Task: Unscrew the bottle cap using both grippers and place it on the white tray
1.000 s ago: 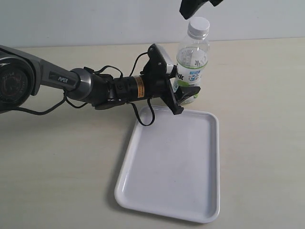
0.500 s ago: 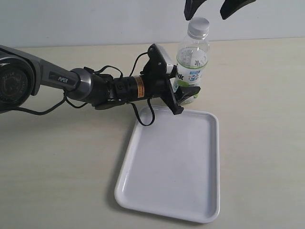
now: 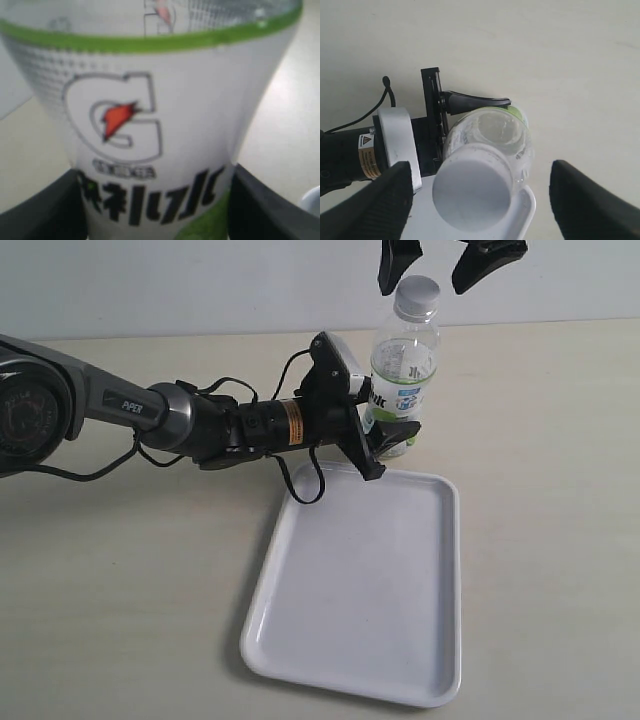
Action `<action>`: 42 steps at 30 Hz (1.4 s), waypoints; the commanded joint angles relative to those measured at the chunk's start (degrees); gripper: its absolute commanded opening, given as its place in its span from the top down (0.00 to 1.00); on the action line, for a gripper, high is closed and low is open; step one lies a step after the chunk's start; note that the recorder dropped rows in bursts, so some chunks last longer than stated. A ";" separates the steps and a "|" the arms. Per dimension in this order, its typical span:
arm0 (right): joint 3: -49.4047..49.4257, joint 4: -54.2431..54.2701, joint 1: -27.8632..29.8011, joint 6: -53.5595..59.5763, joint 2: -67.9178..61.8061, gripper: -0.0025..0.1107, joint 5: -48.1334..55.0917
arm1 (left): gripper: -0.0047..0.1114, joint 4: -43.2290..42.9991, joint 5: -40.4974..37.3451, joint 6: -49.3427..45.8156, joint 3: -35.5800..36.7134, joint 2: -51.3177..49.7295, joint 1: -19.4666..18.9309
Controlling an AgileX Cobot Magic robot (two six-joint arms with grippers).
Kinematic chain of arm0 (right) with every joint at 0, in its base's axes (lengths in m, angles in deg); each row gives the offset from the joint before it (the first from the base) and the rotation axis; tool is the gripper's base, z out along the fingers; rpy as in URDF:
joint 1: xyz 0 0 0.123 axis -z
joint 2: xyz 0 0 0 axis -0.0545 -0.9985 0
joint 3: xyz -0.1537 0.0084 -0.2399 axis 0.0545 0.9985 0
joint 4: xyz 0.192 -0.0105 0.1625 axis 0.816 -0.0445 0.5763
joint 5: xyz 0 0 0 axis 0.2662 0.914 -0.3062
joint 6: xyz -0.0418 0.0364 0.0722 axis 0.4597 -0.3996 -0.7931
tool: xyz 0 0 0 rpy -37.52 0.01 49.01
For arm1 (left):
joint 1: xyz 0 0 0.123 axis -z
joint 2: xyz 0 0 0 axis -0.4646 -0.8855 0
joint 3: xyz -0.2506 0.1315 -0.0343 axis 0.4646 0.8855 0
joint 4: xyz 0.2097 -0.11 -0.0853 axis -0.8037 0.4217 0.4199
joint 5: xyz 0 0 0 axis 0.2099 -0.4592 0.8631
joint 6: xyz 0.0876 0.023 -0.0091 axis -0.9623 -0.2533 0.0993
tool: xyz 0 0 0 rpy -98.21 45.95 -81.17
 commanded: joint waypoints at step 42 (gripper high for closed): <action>-0.22 3.38 -0.22 55.91 -0.38 0.98 1.82 | 0.96 -0.25 -0.38 0.28 -0.04 0.17 0.32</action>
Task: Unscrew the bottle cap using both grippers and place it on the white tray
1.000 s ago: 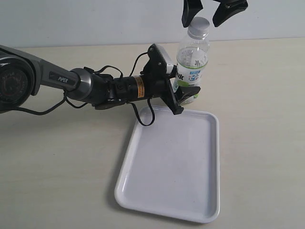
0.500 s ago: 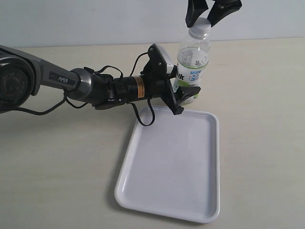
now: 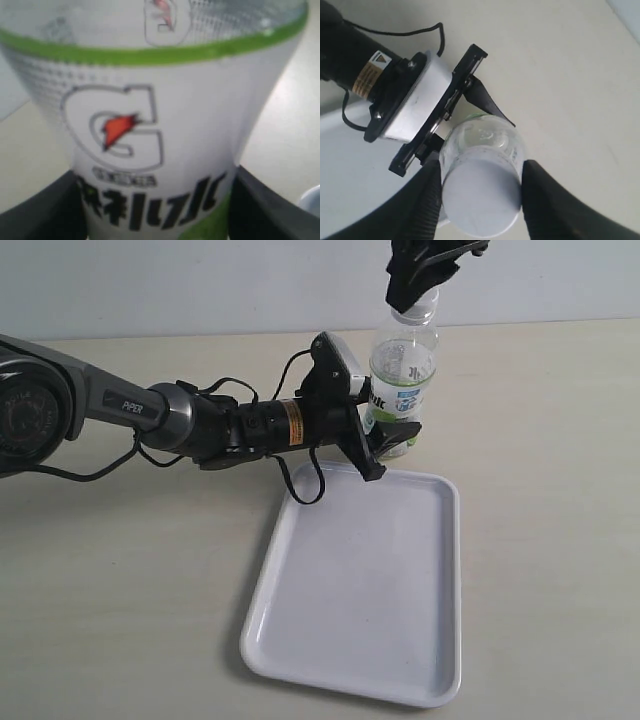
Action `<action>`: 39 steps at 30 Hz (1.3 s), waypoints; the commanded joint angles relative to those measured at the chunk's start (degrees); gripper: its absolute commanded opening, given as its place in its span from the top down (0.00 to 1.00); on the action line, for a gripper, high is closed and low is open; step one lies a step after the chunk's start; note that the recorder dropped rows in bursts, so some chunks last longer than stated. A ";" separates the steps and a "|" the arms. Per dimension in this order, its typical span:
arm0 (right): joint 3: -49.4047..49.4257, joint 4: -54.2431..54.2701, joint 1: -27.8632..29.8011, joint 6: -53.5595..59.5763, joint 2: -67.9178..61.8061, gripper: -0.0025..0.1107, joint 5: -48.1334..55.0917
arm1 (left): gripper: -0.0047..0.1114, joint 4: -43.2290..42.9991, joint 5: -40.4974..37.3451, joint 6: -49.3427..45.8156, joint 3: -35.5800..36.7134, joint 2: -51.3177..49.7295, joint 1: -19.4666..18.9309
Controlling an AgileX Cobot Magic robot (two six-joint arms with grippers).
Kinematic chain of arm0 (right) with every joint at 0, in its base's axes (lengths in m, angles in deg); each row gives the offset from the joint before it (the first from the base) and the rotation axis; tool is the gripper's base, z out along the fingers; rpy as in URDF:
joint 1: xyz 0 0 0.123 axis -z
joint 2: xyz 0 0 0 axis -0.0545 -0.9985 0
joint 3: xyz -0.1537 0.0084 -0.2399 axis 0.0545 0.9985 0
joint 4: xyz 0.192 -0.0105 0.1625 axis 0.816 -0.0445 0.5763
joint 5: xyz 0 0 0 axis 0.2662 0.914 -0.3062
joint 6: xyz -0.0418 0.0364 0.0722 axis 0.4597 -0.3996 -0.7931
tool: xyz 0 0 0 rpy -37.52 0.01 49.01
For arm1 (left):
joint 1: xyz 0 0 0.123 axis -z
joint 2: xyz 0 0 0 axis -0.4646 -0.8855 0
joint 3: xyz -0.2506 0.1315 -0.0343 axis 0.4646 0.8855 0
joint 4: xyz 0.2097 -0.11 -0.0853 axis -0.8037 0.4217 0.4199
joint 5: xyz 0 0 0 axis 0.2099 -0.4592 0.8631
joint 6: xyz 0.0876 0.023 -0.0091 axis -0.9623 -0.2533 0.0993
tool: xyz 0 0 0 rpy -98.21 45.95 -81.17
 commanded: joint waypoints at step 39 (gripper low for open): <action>5.01 7.38 -0.10 -3.45 8.38 0.98 0.93 | 0.96 2.42 -0.48 6.71 -0.04 0.28 0.32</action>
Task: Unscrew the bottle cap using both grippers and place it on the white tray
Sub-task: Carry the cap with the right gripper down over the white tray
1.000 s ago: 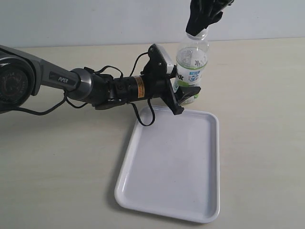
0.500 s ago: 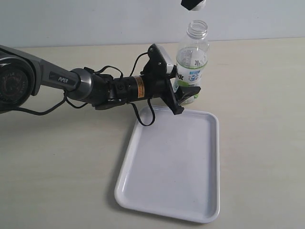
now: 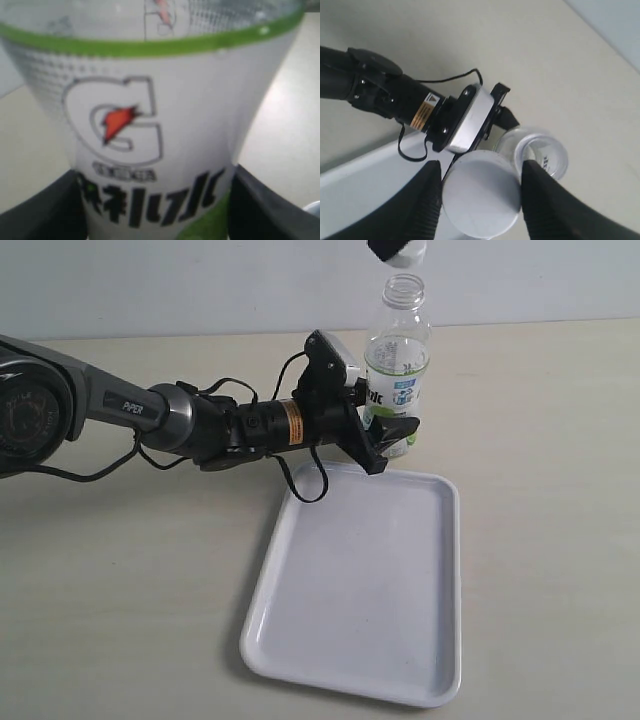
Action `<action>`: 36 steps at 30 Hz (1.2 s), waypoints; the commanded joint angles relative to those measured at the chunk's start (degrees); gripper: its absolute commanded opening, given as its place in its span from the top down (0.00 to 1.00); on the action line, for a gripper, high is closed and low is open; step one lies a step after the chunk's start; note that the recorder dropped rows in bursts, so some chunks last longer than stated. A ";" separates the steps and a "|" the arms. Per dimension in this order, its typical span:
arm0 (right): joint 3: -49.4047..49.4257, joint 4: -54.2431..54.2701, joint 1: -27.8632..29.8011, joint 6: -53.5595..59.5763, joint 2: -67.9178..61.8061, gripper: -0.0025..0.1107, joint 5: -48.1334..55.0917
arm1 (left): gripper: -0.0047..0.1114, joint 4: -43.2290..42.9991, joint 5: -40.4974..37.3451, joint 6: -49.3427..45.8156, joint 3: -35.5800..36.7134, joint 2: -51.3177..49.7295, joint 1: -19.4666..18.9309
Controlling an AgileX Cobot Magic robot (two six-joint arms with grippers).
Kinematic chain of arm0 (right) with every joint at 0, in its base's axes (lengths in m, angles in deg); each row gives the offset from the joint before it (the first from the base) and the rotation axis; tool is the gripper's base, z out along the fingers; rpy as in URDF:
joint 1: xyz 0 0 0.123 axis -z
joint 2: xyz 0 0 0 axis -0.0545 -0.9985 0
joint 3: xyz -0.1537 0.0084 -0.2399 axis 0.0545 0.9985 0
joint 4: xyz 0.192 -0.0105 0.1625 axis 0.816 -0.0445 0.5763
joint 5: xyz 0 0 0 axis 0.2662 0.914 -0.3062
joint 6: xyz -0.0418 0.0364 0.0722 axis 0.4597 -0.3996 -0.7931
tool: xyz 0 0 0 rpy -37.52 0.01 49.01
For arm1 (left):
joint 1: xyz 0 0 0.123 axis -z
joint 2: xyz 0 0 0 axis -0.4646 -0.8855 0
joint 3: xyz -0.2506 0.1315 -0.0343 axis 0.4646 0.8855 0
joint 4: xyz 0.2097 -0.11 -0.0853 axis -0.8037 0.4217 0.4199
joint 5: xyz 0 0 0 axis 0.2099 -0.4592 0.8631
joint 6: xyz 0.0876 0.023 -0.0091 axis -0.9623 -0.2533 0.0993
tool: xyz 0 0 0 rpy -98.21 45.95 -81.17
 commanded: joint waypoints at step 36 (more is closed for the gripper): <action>41.37 6.24 -6.60 5.02 -4.80 0.98 -18.78 | 0.96 0.91 -0.05 0.39 -0.04 0.28 0.32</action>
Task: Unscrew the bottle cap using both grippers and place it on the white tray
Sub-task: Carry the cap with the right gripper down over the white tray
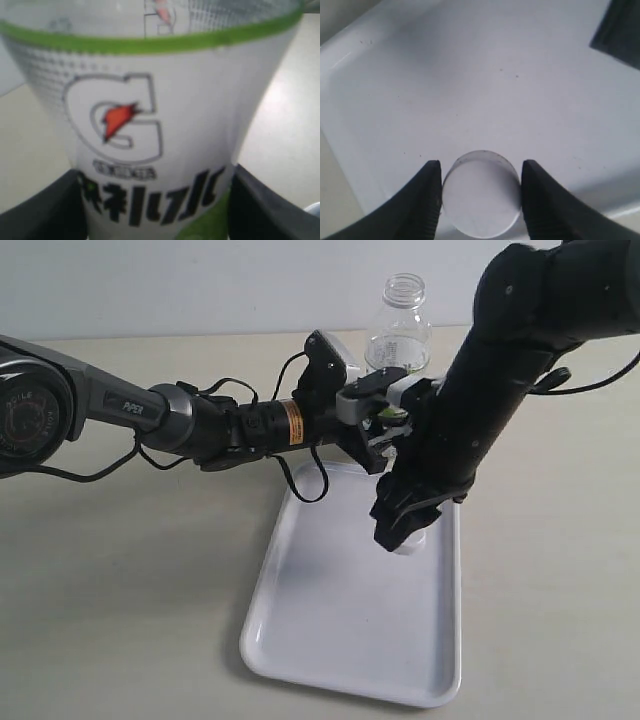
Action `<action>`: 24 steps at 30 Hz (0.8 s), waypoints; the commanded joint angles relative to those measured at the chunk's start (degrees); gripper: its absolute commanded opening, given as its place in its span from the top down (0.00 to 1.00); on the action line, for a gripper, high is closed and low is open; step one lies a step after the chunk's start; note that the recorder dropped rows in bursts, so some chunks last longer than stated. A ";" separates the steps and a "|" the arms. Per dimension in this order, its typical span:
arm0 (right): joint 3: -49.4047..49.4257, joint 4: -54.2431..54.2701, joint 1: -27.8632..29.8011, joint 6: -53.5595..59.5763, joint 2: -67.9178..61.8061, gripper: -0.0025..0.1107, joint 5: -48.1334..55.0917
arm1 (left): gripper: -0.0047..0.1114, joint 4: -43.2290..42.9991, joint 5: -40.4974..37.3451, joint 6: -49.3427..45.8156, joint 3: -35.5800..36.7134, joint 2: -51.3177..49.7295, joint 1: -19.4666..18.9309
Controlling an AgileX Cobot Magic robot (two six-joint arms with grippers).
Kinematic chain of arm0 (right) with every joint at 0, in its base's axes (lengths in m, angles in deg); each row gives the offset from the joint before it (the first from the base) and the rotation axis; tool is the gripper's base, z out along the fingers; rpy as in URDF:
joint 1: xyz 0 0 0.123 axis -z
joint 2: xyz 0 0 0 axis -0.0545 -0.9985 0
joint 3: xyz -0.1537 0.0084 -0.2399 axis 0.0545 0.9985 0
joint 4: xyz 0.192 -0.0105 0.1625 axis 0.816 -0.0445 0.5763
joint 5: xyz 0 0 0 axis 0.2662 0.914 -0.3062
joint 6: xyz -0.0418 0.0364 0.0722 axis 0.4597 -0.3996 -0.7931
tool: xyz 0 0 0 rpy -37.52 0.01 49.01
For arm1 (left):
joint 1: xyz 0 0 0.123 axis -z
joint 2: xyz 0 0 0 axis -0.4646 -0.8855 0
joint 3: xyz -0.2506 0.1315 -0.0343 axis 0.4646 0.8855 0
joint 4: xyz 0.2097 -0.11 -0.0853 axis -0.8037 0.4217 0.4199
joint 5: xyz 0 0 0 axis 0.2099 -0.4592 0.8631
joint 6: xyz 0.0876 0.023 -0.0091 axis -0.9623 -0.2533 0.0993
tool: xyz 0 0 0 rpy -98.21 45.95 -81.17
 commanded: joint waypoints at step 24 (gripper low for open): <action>0.22 -6.03 -1.48 -4.65 9.22 0.98 0.05 | 0.96 1.50 -2.85 9.36 -0.15 0.87 0.32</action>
